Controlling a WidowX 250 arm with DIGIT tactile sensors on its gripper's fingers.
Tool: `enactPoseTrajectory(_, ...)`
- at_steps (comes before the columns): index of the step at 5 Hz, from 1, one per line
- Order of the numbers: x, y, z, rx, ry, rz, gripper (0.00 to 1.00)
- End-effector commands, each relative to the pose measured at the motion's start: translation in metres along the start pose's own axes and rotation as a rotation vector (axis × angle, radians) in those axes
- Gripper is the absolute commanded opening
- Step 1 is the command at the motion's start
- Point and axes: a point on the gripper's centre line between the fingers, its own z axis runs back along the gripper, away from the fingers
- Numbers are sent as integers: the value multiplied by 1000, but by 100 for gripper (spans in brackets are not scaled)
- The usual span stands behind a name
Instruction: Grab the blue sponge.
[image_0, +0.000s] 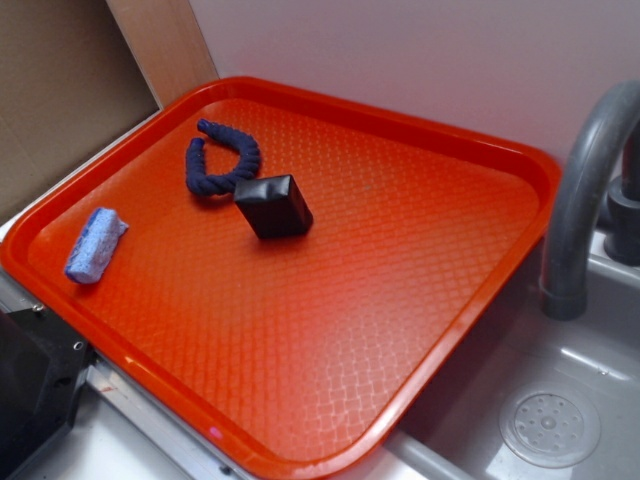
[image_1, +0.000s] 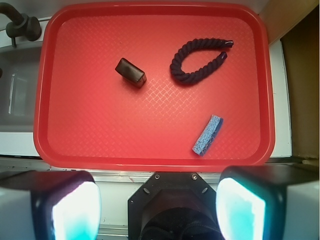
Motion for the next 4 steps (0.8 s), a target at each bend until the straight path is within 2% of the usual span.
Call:
enactPoseTrajectory(1, 0, 0, 0, 0, 0, 0, 100)
enactPoseTrajectory(2, 11, 23, -21, -22, -30, 252, 100)
enactPoseTrajectory(3, 19, 48, -41, -41, -14, 507, 100)
enactPoseTrajectory(4, 27, 74, -69, 14, 24, 608, 100)
